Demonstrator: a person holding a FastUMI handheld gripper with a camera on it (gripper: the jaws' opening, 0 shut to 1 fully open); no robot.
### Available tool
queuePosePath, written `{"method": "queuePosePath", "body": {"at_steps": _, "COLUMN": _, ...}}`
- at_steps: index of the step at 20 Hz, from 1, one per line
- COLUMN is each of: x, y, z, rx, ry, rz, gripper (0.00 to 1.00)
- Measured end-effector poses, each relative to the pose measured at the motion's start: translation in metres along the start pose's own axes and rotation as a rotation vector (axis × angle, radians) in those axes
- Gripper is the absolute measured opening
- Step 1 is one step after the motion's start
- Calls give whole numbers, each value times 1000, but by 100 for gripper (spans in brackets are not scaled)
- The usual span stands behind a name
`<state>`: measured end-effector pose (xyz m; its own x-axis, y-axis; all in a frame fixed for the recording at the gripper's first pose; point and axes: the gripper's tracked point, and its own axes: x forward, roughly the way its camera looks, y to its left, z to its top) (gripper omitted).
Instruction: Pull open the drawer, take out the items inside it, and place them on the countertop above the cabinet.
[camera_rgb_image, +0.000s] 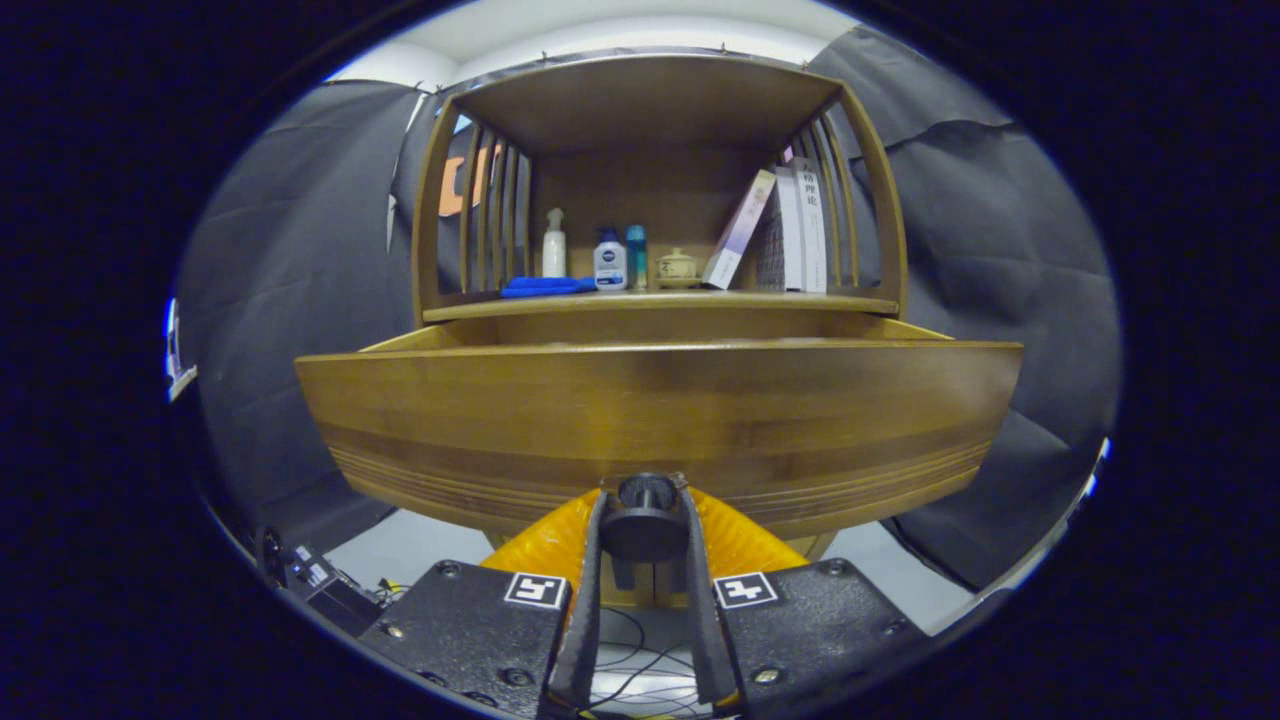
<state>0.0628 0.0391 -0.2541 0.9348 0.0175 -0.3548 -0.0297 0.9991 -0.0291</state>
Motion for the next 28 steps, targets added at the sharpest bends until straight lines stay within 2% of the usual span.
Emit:
{"method": "queuePosePath", "body": {"at_steps": 7, "x": -27, "y": 8, "z": -12, "rx": -8, "ry": -4, "rz": 11, "gripper": 41}}
{"method": "queuePosePath", "body": {"at_steps": 20, "x": -33, "y": 7, "z": -15, "rx": -4, "ry": -8, "rz": 22, "gripper": 42}}
{"method": "queuePosePath", "body": {"at_steps": 22, "x": -35, "y": 2, "z": -13, "rx": -11, "ry": -21, "rz": 3, "gripper": 48}}
{"method": "queuePosePath", "body": {"at_steps": 26, "x": -46, "y": -8, "z": 9, "rx": -10, "ry": -95, "rz": -15, "gripper": 82}}
{"method": "queuePosePath", "body": {"at_steps": 28, "x": -55, "y": -14, "z": 33, "rx": 0, "ry": -138, "rz": -13, "gripper": 92}}
